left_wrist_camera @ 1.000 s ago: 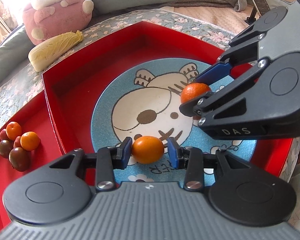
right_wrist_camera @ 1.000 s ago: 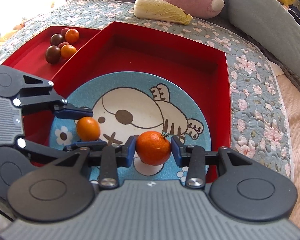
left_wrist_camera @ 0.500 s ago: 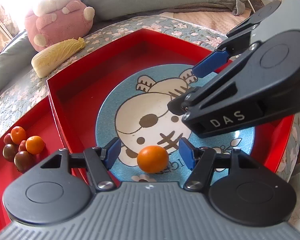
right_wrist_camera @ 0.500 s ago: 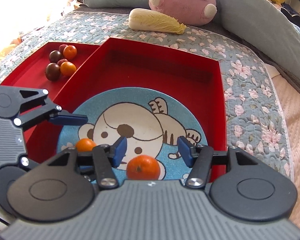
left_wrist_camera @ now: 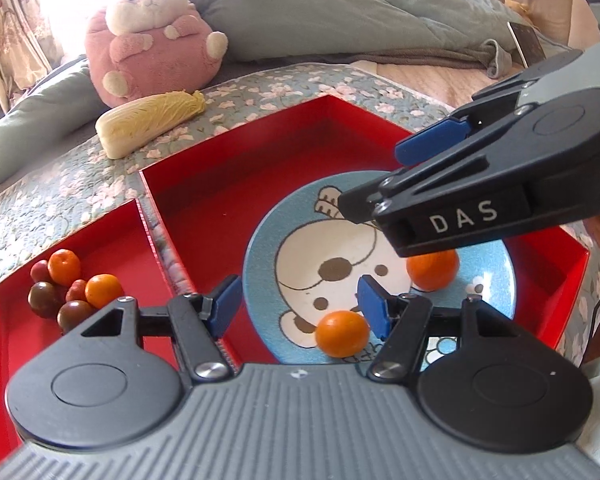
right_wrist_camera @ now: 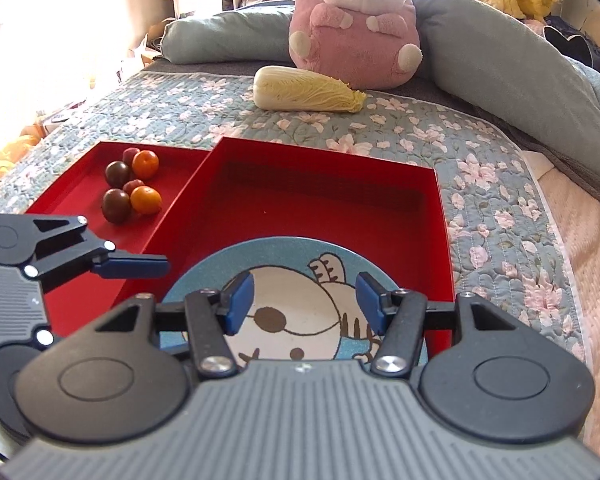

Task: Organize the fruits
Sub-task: 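Carry both fruits onto the blue cartoon plate and open both grippers, then move both grippers back over the tomato tray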

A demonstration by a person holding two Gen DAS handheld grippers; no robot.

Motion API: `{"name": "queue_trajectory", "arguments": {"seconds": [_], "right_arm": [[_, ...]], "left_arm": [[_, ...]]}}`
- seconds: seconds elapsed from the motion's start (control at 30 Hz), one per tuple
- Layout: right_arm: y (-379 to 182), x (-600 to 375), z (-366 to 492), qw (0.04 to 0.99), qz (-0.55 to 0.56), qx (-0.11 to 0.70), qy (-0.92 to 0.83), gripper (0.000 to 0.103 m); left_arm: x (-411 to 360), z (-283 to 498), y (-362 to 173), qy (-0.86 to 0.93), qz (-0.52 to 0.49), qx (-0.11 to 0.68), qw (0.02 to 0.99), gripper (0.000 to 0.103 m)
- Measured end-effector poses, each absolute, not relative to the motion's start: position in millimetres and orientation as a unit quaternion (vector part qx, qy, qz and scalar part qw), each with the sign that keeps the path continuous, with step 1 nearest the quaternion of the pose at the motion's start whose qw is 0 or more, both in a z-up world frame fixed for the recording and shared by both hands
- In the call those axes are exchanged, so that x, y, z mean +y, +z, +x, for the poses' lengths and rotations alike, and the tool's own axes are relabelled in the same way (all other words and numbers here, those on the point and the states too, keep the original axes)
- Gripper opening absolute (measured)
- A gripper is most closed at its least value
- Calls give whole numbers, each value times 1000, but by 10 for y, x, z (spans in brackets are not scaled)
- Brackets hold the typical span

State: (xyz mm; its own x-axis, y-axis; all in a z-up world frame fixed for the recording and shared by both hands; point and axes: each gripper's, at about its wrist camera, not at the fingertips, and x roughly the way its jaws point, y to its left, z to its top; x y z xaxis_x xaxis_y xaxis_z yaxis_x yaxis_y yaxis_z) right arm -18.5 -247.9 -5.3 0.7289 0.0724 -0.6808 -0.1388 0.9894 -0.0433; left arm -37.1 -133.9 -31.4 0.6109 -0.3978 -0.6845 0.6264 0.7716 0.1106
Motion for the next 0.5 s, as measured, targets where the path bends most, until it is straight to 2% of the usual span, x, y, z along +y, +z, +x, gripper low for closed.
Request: {"name": "queue_trajectory", "arguments": {"seconds": [0.5], "right_arm": [[123,-2080,-85,946,-28,316,61,59]], "left_arm": [[-745,-289,-139,-257,137,317,903,69]]}}
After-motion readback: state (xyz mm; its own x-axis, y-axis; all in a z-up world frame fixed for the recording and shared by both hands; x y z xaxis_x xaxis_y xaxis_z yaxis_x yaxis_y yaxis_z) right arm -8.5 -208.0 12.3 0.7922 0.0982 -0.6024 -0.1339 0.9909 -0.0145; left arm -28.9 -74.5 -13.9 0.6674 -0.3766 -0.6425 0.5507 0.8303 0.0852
